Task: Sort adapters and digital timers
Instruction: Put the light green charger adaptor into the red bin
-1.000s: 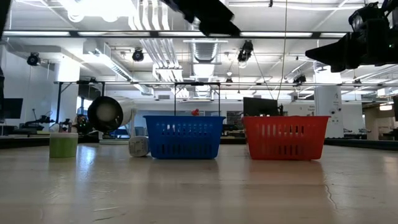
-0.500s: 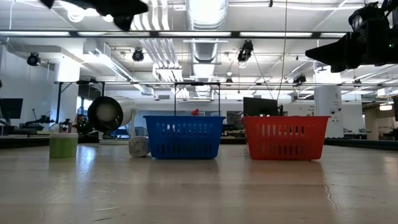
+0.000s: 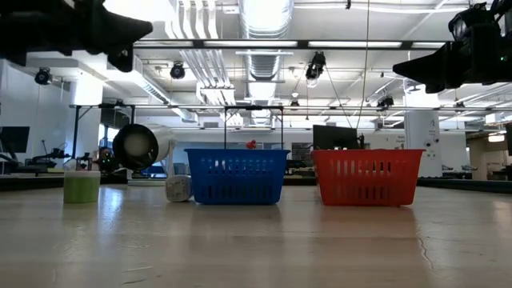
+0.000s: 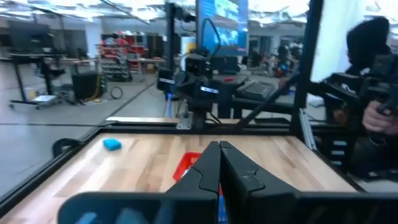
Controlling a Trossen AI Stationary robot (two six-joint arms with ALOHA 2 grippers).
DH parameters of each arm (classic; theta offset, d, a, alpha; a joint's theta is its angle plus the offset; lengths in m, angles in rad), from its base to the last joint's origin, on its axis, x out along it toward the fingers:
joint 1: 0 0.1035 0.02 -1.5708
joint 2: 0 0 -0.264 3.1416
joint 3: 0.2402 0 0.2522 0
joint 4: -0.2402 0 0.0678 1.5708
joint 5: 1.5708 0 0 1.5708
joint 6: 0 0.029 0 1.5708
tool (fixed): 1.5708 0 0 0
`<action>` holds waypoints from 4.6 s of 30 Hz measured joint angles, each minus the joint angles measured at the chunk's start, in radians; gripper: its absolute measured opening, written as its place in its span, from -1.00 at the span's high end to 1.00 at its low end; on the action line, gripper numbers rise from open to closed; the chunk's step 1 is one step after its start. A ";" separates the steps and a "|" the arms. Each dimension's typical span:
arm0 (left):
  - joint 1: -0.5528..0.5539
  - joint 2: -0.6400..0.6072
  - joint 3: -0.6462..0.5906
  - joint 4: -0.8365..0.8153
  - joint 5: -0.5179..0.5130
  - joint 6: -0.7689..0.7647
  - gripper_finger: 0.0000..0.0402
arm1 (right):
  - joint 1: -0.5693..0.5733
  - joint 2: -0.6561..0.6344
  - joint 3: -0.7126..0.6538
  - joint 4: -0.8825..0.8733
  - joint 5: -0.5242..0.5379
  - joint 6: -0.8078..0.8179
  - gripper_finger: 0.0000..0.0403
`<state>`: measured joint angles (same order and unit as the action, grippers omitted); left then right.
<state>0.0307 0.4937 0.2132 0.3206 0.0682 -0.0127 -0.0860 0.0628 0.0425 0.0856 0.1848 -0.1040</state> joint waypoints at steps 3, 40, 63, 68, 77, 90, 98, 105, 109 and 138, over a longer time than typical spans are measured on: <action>0.000 -0.050 -0.037 -0.009 -0.025 -0.013 0.98 | 0.000 0.000 0.000 0.000 0.000 0.000 0.96; -0.092 0.639 0.453 -0.995 0.055 -0.253 0.38 | 0.001 0.000 0.000 -0.003 0.000 0.023 0.96; -0.209 0.893 0.469 -0.918 0.064 -0.200 -0.51 | 0.000 0.000 0.000 -0.002 0.000 0.030 0.96; -0.210 0.937 0.469 -0.890 0.067 -0.177 -0.51 | 0.000 0.000 0.000 -0.002 0.000 0.032 0.96; -0.215 0.972 0.469 -0.874 0.070 -0.146 -0.11 | 0.000 0.000 0.000 -0.002 0.000 0.033 0.96; -0.215 0.911 0.471 -0.872 0.069 -0.020 0.33 | 0.000 0.000 0.000 -0.002 0.000 0.031 0.96; -0.215 0.589 0.434 -0.713 0.047 0.025 0.33 | 0.001 0.000 0.000 -0.003 0.000 0.029 0.96; -0.214 0.261 0.223 -0.398 0.021 -0.002 0.33 | 0.000 0.000 0.000 -0.004 0.000 0.027 0.96; -0.214 0.081 0.067 -0.251 -0.016 -0.035 0.33 | 0.000 0.000 0.000 -0.004 0.000 0.026 0.96; -0.213 -0.068 -0.087 -0.022 -0.220 -0.103 0.33 | 0.000 0.000 0.000 0.000 0.001 0.019 0.96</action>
<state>-0.1825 0.4255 0.1263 0.2985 -0.1520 -0.1158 -0.0860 0.0624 0.0425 0.0860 0.1856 -0.0853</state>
